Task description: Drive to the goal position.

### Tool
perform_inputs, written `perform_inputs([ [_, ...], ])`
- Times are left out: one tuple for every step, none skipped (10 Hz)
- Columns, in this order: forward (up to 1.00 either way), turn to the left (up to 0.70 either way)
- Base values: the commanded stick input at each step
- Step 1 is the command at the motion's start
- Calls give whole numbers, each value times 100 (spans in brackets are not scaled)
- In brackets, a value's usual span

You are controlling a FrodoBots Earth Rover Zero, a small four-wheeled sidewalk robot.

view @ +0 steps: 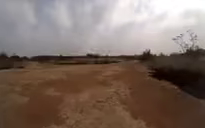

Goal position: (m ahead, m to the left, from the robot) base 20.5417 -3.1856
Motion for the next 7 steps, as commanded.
perform_inputs([
  [50, 0],
  [50, 0],
  [50, 0],
  [50, 0],
  [50, 0],
  [50, 0],
  [50, 0],
])
